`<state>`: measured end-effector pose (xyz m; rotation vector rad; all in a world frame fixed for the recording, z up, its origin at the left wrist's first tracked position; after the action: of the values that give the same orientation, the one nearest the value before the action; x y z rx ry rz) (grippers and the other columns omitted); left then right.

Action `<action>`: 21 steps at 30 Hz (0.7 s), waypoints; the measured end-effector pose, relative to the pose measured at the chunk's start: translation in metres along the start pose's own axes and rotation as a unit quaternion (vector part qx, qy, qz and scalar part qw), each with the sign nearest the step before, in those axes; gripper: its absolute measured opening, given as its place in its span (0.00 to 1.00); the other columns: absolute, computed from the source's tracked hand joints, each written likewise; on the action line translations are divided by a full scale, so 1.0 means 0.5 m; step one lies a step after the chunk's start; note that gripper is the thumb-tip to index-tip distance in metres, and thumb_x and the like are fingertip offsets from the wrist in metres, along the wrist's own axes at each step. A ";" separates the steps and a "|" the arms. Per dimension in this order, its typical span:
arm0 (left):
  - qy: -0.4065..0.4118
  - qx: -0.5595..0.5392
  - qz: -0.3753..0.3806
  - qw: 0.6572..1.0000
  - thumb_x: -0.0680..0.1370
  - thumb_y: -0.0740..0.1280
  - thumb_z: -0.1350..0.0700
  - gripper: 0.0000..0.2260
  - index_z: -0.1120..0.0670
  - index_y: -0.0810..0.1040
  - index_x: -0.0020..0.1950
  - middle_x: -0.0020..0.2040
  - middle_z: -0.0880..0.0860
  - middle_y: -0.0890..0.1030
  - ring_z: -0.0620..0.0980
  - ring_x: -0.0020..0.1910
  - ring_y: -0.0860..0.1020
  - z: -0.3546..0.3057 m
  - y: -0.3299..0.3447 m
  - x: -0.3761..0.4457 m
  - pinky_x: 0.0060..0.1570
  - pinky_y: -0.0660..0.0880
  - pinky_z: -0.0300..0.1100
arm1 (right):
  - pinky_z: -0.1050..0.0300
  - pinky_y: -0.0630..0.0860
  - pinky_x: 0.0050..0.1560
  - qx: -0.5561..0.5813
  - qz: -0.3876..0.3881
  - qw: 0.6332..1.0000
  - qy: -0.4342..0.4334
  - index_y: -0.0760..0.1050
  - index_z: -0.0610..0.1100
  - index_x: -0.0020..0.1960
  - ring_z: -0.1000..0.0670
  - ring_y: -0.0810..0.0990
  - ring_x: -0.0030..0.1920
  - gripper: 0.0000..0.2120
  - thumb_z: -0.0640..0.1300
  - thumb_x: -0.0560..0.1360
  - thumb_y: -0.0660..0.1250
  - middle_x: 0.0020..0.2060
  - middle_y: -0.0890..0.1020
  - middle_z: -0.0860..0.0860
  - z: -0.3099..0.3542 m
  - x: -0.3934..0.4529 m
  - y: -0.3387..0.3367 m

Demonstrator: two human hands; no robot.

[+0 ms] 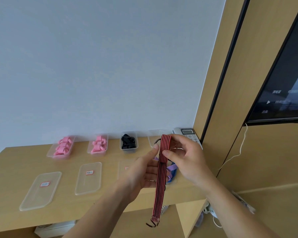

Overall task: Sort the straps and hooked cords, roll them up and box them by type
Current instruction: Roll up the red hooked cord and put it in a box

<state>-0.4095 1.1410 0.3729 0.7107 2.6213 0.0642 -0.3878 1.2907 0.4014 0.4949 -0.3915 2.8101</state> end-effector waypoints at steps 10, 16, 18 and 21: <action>-0.006 -0.071 0.015 0.997 0.77 0.62 0.31 0.37 0.66 0.82 0.59 0.48 0.63 0.86 0.58 0.42 0.85 -0.016 -0.012 0.008 0.56 0.78 0.53 | 0.47 0.81 0.53 -0.079 -0.042 0.986 -0.143 0.81 0.52 0.59 0.50 0.84 0.53 0.21 0.36 0.70 0.77 0.51 0.84 0.59 0.013 -0.036 0.008; 0.015 -0.074 -0.004 0.997 0.78 0.70 0.45 0.17 0.60 0.84 0.50 0.47 0.61 0.84 0.56 0.40 0.84 -0.032 -0.023 0.015 0.49 0.83 0.52 | 0.56 0.80 0.56 -0.161 -0.047 0.954 -0.249 0.83 0.42 0.55 0.57 0.82 0.56 0.22 0.27 0.64 0.76 0.52 0.84 0.55 0.009 -0.056 0.019; 0.019 -0.081 -0.003 0.997 0.79 0.69 0.48 0.14 0.59 0.84 0.52 0.42 0.58 0.84 0.54 0.37 0.84 -0.037 -0.026 0.016 0.40 0.82 0.46 | 0.59 0.79 0.57 -0.186 -0.054 0.946 -0.260 0.83 0.42 0.55 0.58 0.81 0.58 0.23 0.25 0.63 0.75 0.54 0.84 0.55 0.002 -0.061 0.021; 0.019 -0.096 -0.010 0.995 0.79 0.70 0.50 0.12 0.59 0.84 0.51 0.39 0.57 0.82 0.54 0.37 0.82 -0.040 -0.031 0.019 0.38 0.81 0.45 | 0.50 0.79 0.59 -0.197 -0.050 0.941 -0.271 0.83 0.43 0.57 0.58 0.80 0.60 0.22 0.29 0.65 0.74 0.58 0.83 0.55 -0.004 -0.068 0.026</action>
<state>-0.4325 1.1334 0.3852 0.6215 2.6121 0.3231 -0.3615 1.2723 0.3842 1.1465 -0.9785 2.3646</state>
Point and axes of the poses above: each hand's wrist, its own x-axis towards the middle knuckle, its own y-axis out of the palm, z = x × y, the point moved 4 cm from there along x, towards the middle knuckle
